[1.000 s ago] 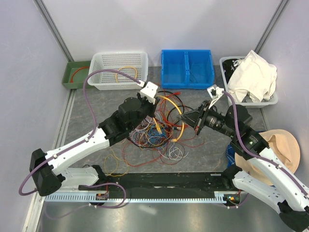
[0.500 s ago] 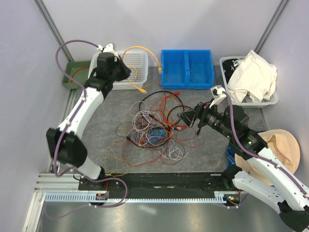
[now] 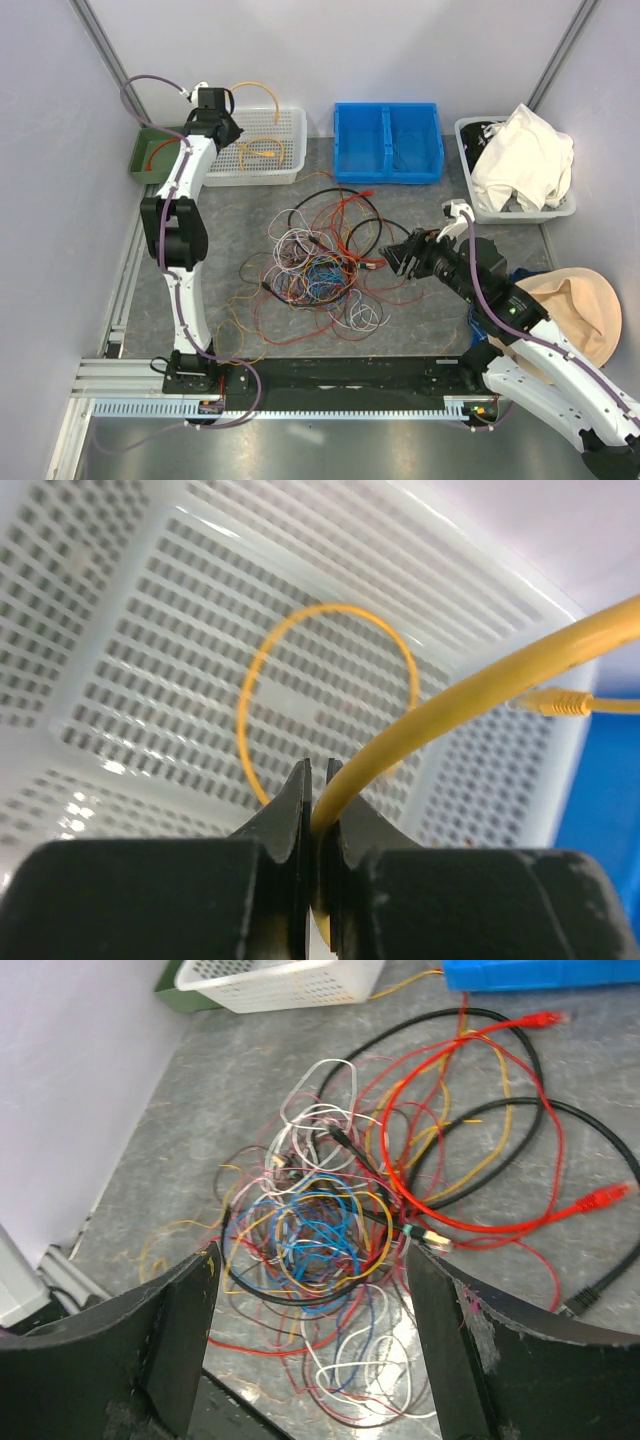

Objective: Untangle the cables

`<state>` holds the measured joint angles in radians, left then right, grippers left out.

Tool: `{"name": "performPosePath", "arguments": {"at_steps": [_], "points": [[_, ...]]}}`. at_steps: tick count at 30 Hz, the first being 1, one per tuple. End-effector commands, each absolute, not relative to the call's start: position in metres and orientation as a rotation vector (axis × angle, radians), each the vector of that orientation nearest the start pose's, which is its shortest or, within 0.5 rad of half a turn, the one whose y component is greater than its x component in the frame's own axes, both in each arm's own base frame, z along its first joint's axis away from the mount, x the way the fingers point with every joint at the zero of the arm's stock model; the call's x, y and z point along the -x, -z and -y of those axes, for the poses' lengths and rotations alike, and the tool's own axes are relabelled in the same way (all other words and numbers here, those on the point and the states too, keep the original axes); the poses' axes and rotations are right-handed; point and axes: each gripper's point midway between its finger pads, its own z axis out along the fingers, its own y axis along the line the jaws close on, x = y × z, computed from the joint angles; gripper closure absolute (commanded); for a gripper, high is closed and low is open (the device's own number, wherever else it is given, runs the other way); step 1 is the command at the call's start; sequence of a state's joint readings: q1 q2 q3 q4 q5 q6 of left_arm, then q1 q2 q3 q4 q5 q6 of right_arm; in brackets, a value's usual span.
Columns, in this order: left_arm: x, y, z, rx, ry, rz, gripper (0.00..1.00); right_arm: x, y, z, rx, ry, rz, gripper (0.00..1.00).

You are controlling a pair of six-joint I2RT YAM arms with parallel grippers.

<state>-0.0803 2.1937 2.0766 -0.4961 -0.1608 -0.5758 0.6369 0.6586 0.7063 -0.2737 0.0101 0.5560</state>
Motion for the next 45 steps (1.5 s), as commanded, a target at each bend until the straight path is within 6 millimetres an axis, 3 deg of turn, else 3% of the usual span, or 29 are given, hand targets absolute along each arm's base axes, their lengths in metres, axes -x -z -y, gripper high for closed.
{"name": "performPosePath", "arguments": {"at_steps": [1, 2, 3, 4, 9, 10, 12, 14, 16, 17, 18, 19, 20, 21, 22, 23, 24, 25, 26, 27, 28, 29, 30, 31, 32, 34, 38, 43, 45], "points": [[-0.629, -0.200, 0.014, 0.676, 0.126, -2.021, 0.77, -0.229, -0.254, -0.177, 0.031, -0.754, -1.854, 0.18], [-0.633, -0.209, 0.012, 0.662, 0.134, -2.007, 0.65, -0.233, -0.252, -0.175, 0.019, -0.731, -1.858, 0.18], [-0.635, -0.201, 0.008, 0.661, 0.128, -2.025, 0.17, -0.234, -0.249, -0.174, 0.018, -0.719, -1.866, 0.18], [-0.634, -0.203, 0.006, 0.661, 0.126, -2.031, 0.01, -0.235, -0.247, -0.175, 0.026, -0.713, -1.872, 0.17], [-0.630, -0.226, 0.002, 0.650, 0.136, -2.000, 0.00, -0.239, -0.240, -0.185, 0.036, -0.742, -1.893, 0.18], [-0.625, -0.242, 0.003, 0.645, 0.150, -1.976, 0.00, -0.239, -0.239, -0.187, 0.035, -0.752, -1.895, 0.17], [-0.616, -0.247, 0.007, 0.658, 0.178, -1.981, 0.00, -0.239, -0.240, -0.188, 0.034, -0.763, -1.888, 0.17], [-0.597, -0.266, 0.014, 0.667, 0.223, -1.965, 0.00, -0.239, -0.239, -0.186, 0.029, -0.758, -1.880, 0.17], [-0.583, -0.289, 0.036, 0.625, 0.293, -1.927, 0.00, -0.240, -0.235, -0.183, 0.016, -0.742, -1.878, 0.17], [-0.562, -0.300, 0.046, 0.599, 0.321, -1.916, 0.00, -0.239, -0.234, -0.181, 0.008, -0.739, -1.876, 0.18], [-0.556, -0.313, 0.073, 0.529, 0.378, -1.885, 0.00, -0.240, -0.234, -0.181, 0.007, -0.736, -1.874, 0.17], [-0.544, -0.318, 0.087, 0.498, 0.399, -1.887, 0.00, -0.240, -0.229, -0.181, 0.005, -0.732, -1.883, 0.17], [-0.525, -0.330, 0.101, 0.448, 0.421, -1.882, 0.01, -0.240, -0.227, -0.180, 0.002, -0.726, -1.886, 0.17], [-0.509, -0.332, 0.133, 0.372, 0.470, -1.904, 0.00, -0.240, -0.225, -0.180, 0.008, -0.723, -1.888, 0.16], [-0.494, -0.336, 0.151, 0.329, 0.504, -1.910, 0.00, -0.241, -0.221, -0.178, 0.001, -0.708, -1.893, 0.16], [-0.478, -0.317, 0.167, 0.286, 0.521, -1.963, 0.00, -0.242, -0.218, -0.177, -0.001, -0.698, -1.892, 0.16], [-0.450, -0.332, 0.200, 0.197, 0.596, -1.943, 0.00, -0.243, -0.212, -0.176, -0.002, -0.686, -1.901, 0.16], [-0.435, -0.325, 0.215, 0.147, 0.617, -1.955, 0.00, -0.244, -0.208, -0.176, -0.002, -0.682, -1.909, 0.16], [-0.417, -0.292, 0.228, 0.107, 0.610, -2.024, 0.00, -0.243, -0.204, -0.178, 0.010, -0.686, -1.918, 0.16], [-0.389, -0.295, 0.249, 0.052, 0.654, -2.018, 0.00, -0.242, -0.196, -0.179, 0.011, -0.684, -1.937, 0.16], [-0.373, -0.261, 0.253, 0.047, 0.654, -2.083, 0.00, -0.243, -0.190, -0.182, 0.012, -0.691, -1.950, 0.16], [-0.355, -0.254, 0.264, 0.050, 0.702, -2.101, 0.00, -0.242, -0.184, -0.185, 0.018, -0.708, -1.966, 0.17], [-0.340, -0.257, 0.265, 0.049, 0.740, -2.088, 0.00, -0.240, -0.174, -0.188, 0.019, -0.720, -1.990, 0.17], [-0.325, -0.234, 0.262, 0.049, 0.739, -2.125, 0.00, -0.241, -0.169, -0.194, 0.016, -0.748, -1.998, 0.18], [-0.311, -0.231, 0.267, 0.044, 0.766, -2.132, 0.00, -0.240, -0.166, -0.198, 0.024, -0.769, -2.005, 0.18], [-0.287, -0.228, 0.258, 0.042, 0.769, -2.119, 0.00, -0.240, -0.151, -0.203, 0.025, -0.787, -2.044, 0.19], [-0.244, -0.221, 0.255, 0.020, 0.804, -2.116, 0.00, -0.244, -0.141, -0.221, 0.061, -0.843, -2.061, 0.23], [-0.216, -0.196, 0.237, 0.048, 0.806, -2.153, 0.00, -0.251, -0.119, -0.247, 0.114, -0.846, -2.128, 0.28], [-0.209, -0.198, 0.231, 0.068, 0.832, -2.138, 0.00, -0.254, -0.118, -0.255, 0.128, -0.839, -2.126, 0.30]]}}
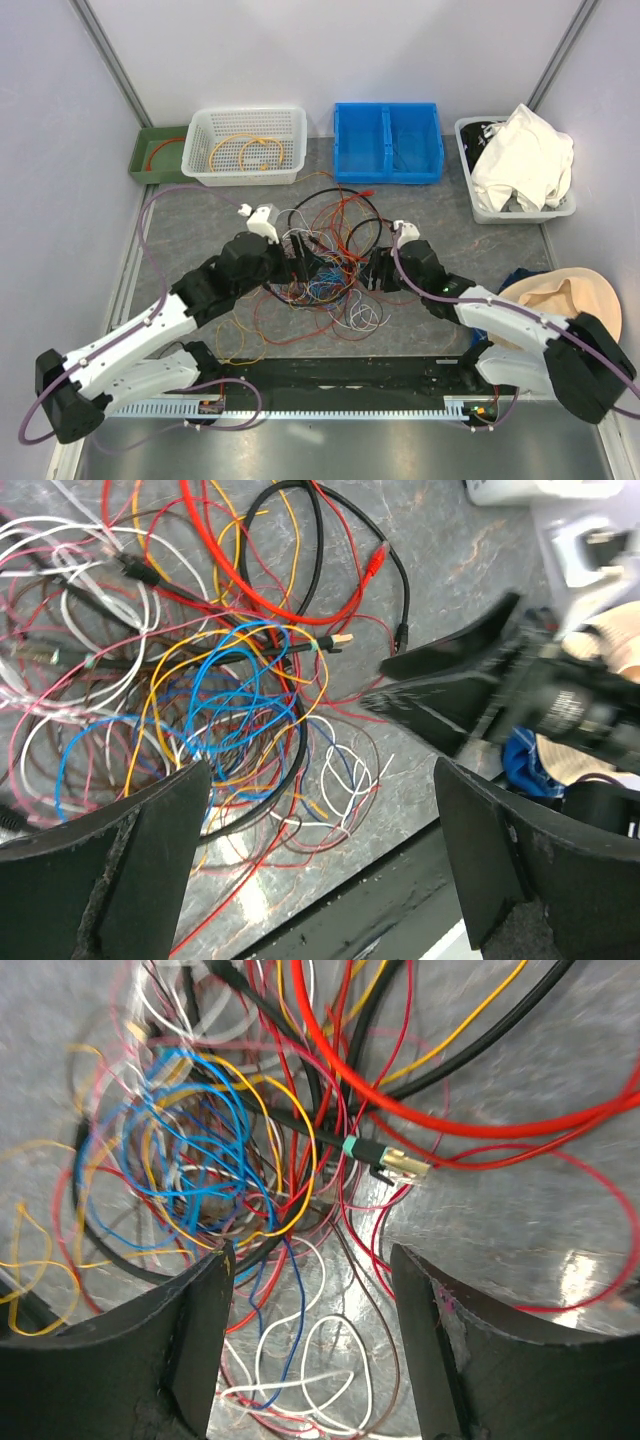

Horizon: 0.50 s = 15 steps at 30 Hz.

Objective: Untangle the cables

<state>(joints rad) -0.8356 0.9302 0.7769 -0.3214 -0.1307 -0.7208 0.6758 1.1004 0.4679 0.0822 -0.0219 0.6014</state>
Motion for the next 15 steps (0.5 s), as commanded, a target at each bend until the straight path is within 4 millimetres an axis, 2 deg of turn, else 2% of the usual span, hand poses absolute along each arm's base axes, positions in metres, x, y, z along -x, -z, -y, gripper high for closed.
{"name": "performPosePath", "arguments": {"at_steps": [1, 4, 6, 7, 9, 10, 12, 15], "points": [[-0.205, -0.193, 0.227, 0.071, 0.830, -2.146, 0.00, -0.257, -0.111, -0.257, 0.123, -0.820, -2.142, 0.30], [-0.197, -0.200, 0.218, 0.081, 0.851, -2.122, 0.00, -0.273, -0.106, -0.257, 0.101, -0.752, -2.137, 0.31], [-0.194, -0.208, 0.211, 0.087, 0.857, -2.092, 0.00, -0.279, -0.108, -0.262, 0.112, -0.747, -2.132, 0.36], [-0.192, -0.209, 0.208, 0.086, 0.849, -2.089, 0.00, -0.282, -0.100, -0.265, 0.119, -0.737, -2.149, 0.39], [-0.192, -0.212, 0.202, 0.093, 0.830, -2.074, 0.00, -0.287, -0.097, -0.270, 0.125, -0.732, -2.164, 0.46], [-0.191, -0.213, 0.198, 0.092, 0.823, -2.065, 0.00, -0.289, -0.087, -0.271, 0.124, -0.717, -2.190, 0.52], [-0.191, -0.212, 0.194, 0.096, 0.804, -2.062, 0.00, -0.292, -0.082, -0.275, 0.128, -0.713, -2.203, 0.59], [-0.191, -0.208, 0.191, 0.096, 0.781, -2.071, 0.01, -0.293, -0.075, -0.276, 0.114, -0.709, -2.218, 0.76]]}}
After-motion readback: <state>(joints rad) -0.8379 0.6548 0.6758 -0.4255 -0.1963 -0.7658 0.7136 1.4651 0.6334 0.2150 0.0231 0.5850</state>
